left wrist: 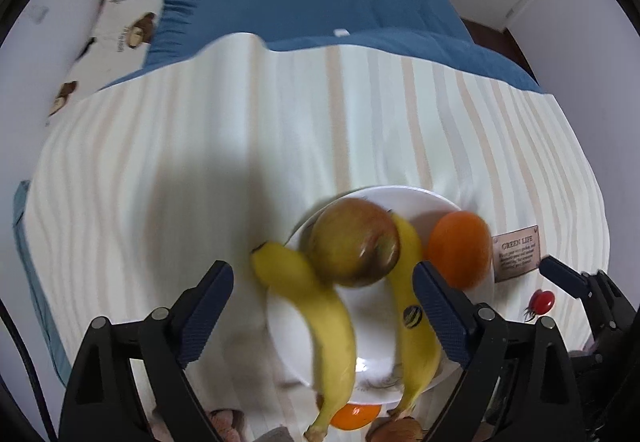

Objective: Organize fruits
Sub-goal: 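Lower the apple and orange onto the plate beside the bananas, open both grippers, then move both grippers back toward the green apples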

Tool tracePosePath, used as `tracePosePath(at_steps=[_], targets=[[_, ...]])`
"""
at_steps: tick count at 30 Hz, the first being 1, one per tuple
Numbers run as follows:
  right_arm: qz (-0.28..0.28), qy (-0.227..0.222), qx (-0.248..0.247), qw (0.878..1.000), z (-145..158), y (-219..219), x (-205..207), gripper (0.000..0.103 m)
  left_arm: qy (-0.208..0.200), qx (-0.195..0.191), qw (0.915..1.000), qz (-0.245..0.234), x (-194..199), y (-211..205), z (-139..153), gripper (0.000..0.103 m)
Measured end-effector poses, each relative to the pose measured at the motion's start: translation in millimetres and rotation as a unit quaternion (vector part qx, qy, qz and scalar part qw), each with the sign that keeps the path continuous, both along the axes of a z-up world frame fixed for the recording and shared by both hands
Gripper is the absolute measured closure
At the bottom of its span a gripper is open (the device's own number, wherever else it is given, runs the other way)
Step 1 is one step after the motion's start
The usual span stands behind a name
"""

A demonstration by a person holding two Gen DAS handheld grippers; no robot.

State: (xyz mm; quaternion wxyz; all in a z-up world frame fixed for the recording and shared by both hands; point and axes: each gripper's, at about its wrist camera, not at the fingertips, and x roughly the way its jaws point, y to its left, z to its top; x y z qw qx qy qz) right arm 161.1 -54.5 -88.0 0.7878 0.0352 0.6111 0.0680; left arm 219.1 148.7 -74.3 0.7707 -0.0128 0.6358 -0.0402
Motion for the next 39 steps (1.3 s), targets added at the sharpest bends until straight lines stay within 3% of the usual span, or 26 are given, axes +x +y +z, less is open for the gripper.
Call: tracePosePath(at_steps=[7,14,29,39], targets=[[-0.007,-0.009,-0.005,1.000,24,-4,-43,0.005,-0.038,0.015,0.9989,0.024,-49,17,18,0.011],[-0.008,-0.040,-0.002,0.999,57,-4,-80,0.005,-0.094,0.037,0.9945,0.028,-95,8,50,0.011],[-0.003,-0.127,0.006,0.992,149,-8,-165,0.005,-0.195,0.029,0.9801,0.027,-186,-2,136,0.011],[0.001,-0.163,0.024,0.986,190,-7,-207,0.005,-0.226,0.029,0.9731,0.036,-230,0,161,0.011]])
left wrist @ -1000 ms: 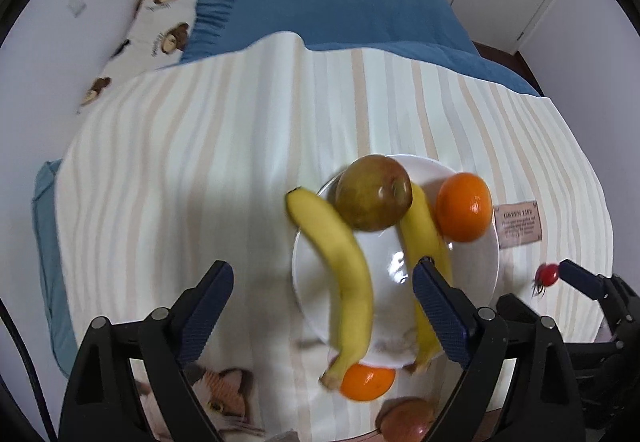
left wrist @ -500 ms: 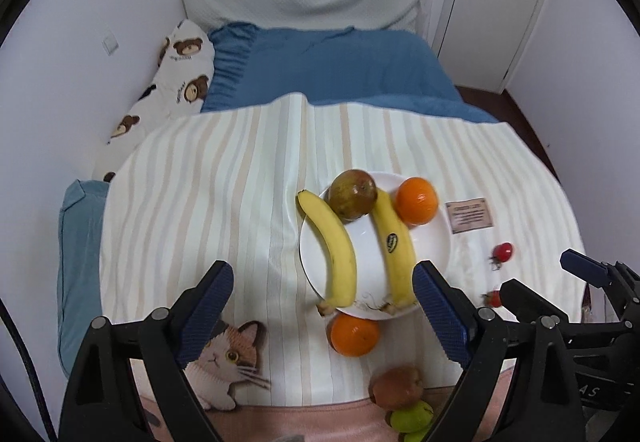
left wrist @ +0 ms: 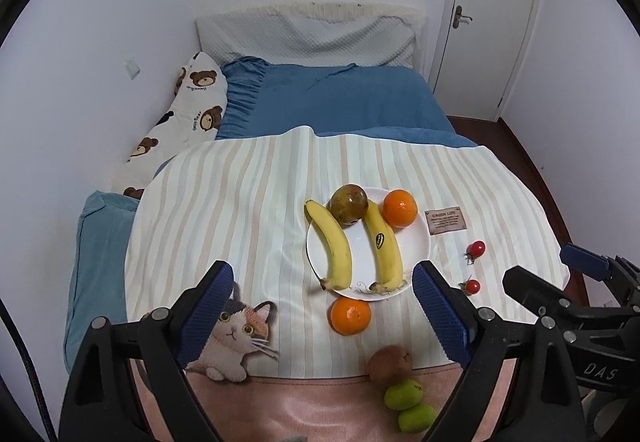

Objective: Organize fruits
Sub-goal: 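Move both grippers back toward the green apples, then grasp the larger green apple with the right gripper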

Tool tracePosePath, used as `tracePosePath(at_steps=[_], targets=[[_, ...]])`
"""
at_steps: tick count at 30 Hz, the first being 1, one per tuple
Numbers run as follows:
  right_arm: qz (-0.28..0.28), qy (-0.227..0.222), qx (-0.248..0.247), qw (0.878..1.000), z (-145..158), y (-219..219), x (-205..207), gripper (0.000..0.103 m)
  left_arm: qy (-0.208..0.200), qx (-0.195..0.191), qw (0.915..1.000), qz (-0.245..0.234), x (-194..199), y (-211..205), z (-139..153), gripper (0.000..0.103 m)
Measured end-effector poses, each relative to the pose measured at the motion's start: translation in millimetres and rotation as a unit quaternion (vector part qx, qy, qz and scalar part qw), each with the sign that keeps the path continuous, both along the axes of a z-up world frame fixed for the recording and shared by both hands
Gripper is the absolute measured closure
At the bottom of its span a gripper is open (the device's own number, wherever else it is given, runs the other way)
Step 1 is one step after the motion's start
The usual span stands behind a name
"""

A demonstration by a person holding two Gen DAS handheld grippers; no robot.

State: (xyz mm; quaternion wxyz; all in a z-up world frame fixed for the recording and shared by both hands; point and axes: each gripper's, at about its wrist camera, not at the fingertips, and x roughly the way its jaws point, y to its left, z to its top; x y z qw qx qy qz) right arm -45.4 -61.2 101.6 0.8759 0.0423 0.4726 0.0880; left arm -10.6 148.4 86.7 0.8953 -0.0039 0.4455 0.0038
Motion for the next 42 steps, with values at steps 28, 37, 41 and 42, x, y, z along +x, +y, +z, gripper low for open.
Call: tracePosePath(at_steps=[28,37,41,42], targets=[[0.019,0.376,0.079,0.923,-295,4,-90,0.016,0.266,0.040,0.9631,0.005,-50,-6,-212,0.011],[-0.001,0.319,0.051,0.946,-285,-16,-108,0.037,0.289,0.011,0.9573,-0.005,-57,-28,-235,0.011],[-0.011,0.296,0.033,0.955,-266,-41,-115,0.037,0.288,-0.008,0.9572,-0.030,-52,-50,-237,0.011],[-0.016,0.289,0.024,0.957,-260,-50,-117,0.037,0.287,-0.013,0.9570,-0.039,-50,-57,-238,0.011]])
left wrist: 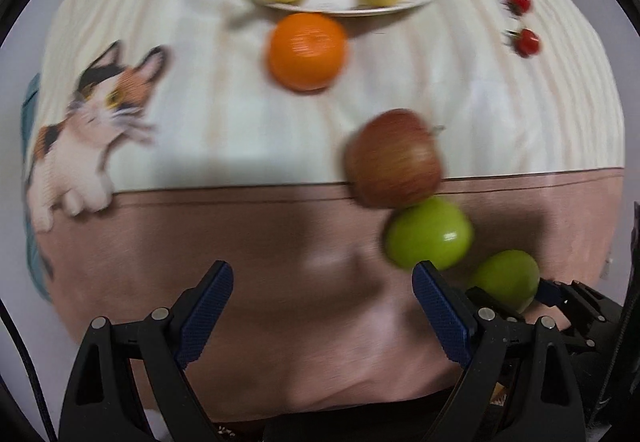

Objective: Organize fruits
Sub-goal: 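Grasp the larger green apple with the right gripper, then grasp the other green apple with the left gripper while the right gripper holds its apple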

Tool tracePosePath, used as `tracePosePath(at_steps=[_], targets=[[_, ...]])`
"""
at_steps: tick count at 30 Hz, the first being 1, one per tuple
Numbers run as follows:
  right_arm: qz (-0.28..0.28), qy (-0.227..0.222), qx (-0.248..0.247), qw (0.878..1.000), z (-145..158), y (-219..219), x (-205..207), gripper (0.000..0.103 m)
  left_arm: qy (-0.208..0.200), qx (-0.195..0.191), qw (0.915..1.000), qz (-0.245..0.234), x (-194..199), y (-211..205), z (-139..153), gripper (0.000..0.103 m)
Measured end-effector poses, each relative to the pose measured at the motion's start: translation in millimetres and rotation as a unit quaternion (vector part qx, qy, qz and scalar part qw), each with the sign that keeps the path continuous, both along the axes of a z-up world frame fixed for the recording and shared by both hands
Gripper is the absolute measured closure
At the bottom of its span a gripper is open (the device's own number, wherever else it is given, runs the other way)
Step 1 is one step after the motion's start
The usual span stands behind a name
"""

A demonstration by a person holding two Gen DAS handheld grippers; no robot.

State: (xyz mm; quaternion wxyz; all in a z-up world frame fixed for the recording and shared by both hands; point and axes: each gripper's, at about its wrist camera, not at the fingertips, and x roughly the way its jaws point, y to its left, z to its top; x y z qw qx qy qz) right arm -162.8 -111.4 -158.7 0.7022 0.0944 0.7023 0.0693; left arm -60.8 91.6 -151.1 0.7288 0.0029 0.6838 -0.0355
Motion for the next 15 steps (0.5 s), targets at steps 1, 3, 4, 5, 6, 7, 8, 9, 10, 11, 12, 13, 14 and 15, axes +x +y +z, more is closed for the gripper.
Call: tracePosePath(at_steps=[1,3,4,5,6,7,8,9,10,11,12,13,14,15], targets=[[-0.001,-0.003,-0.004,1.000,3,-5,0,0.037,0.000,-0.012,0.9998,-0.013,2,-11,-2,0.011],[-0.007,-0.006,-0.010,1.000,9,-18,-3,0.037,0.001,-0.018,0.9992,-0.035,6,-28,-8,0.011],[-0.008,-0.005,-0.011,1.000,11,-24,-2,0.037,0.004,-0.021,0.9982,-0.056,8,-42,-14,0.011],[-0.008,-0.005,-0.013,1.000,13,-28,0,0.037,0.009,-0.021,0.9973,-0.069,9,-50,-20,0.011],[-0.009,-0.005,-0.014,1.000,13,-35,-3,0.037,0.014,-0.020,0.9963,-0.082,11,-58,-25,0.011],[-0.009,-0.005,-0.014,1.000,13,-37,-5,0.037,0.021,-0.019,0.9946,-0.100,12,-69,-34,0.011],[-0.008,-0.003,-0.017,1.000,13,-40,-6,0.037,0.023,-0.020,0.9937,-0.108,11,-74,-38,0.014],[-0.008,-0.004,-0.018,1.000,15,-43,-7,0.037,0.021,-0.014,0.9925,-0.119,12,-81,-42,0.020],[-0.009,-0.004,-0.018,1.000,15,-46,-9,0.037,0.020,0.002,0.9921,-0.123,11,-86,-48,0.031],[-0.010,-0.004,-0.016,1.000,15,-49,-11,0.037,0.025,0.001,0.9916,-0.127,10,-88,-54,0.048],[-0.011,-0.005,-0.014,1.000,16,-49,-16,0.037,0.027,0.005,0.9912,-0.130,10,-89,-58,0.048],[-0.013,-0.006,-0.011,1.000,16,-50,-18,0.037,0.026,0.004,0.9918,-0.125,10,-88,-59,0.048],[-0.014,-0.007,-0.009,1.000,14,-49,-16,0.037,0.025,0.000,0.9925,-0.120,9,-83,-59,0.048],[-0.014,-0.008,-0.009,1.000,14,-50,-17,0.037,0.023,0.002,0.9930,-0.116,7,-81,-57,0.048]])
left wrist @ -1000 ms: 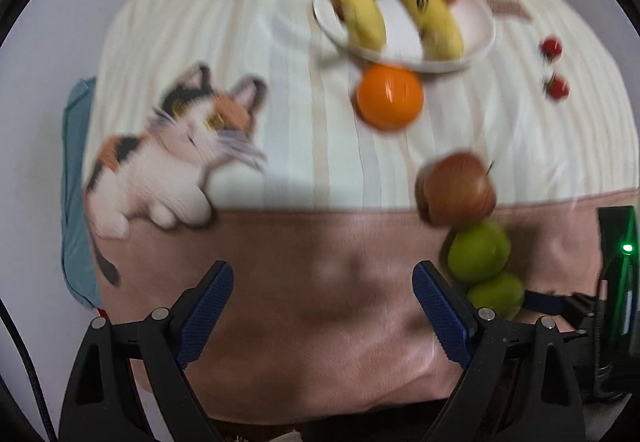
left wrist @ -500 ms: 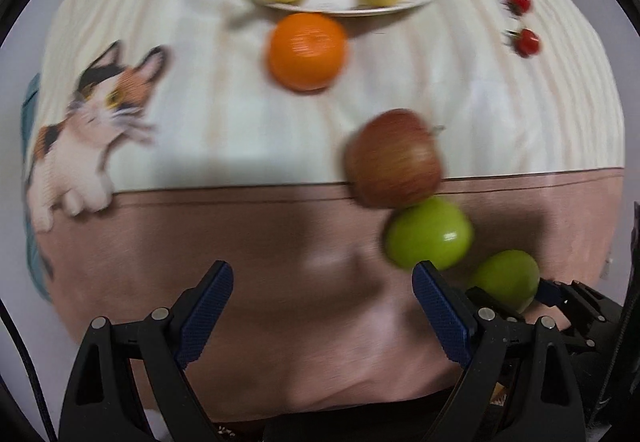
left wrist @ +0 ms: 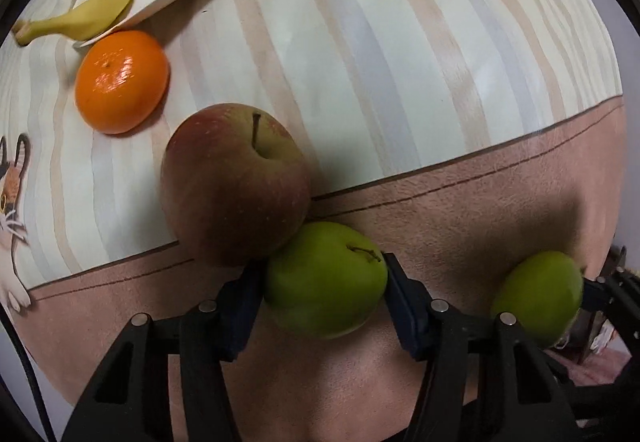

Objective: Organize fruits
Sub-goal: 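Grasp the other green apple with the left gripper while the right gripper holds its apple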

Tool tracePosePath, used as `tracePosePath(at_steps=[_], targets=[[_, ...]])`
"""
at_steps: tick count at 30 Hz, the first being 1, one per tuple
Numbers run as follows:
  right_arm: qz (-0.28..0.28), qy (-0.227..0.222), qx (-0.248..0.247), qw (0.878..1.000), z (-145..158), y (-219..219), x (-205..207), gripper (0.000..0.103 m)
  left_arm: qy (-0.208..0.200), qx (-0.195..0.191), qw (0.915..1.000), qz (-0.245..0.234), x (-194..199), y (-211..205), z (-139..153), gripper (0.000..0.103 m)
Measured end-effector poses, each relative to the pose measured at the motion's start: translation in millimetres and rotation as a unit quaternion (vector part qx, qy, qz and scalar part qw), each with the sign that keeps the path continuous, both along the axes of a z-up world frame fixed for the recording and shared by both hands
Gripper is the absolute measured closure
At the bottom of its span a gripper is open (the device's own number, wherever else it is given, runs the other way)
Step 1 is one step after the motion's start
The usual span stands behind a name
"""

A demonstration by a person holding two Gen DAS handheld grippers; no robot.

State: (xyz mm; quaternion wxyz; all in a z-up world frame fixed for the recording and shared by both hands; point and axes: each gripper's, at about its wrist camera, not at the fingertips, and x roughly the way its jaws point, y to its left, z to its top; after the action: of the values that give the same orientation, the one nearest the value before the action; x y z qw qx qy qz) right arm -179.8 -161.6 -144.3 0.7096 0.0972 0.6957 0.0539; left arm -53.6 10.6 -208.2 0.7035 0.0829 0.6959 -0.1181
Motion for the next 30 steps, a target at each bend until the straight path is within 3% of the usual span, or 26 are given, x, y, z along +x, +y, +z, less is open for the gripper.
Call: tracePosePath(at_steps=[4,9,15,22,30], targets=[[0.005,-0.004,0.025,1.000,-1,-1,-2,0.037,-0.005,0.020,0.9995,0.024,-6,24,11,0.048],[0.032,0.002,0.076,0.997,-6,24,0,0.037,0.018,0.035,0.9964,0.075,-35,80,18,0.048],[0.074,0.010,0.076,0.994,-24,57,16,0.037,0.035,0.017,0.9906,0.131,-37,112,5,0.048],[0.080,0.013,0.084,0.993,-30,63,25,0.035,0.033,0.031,0.9901,0.132,-31,99,-15,0.048],[0.086,-0.010,0.063,0.994,-25,75,26,0.038,0.020,0.027,0.9894,0.142,-22,100,1,0.050]])
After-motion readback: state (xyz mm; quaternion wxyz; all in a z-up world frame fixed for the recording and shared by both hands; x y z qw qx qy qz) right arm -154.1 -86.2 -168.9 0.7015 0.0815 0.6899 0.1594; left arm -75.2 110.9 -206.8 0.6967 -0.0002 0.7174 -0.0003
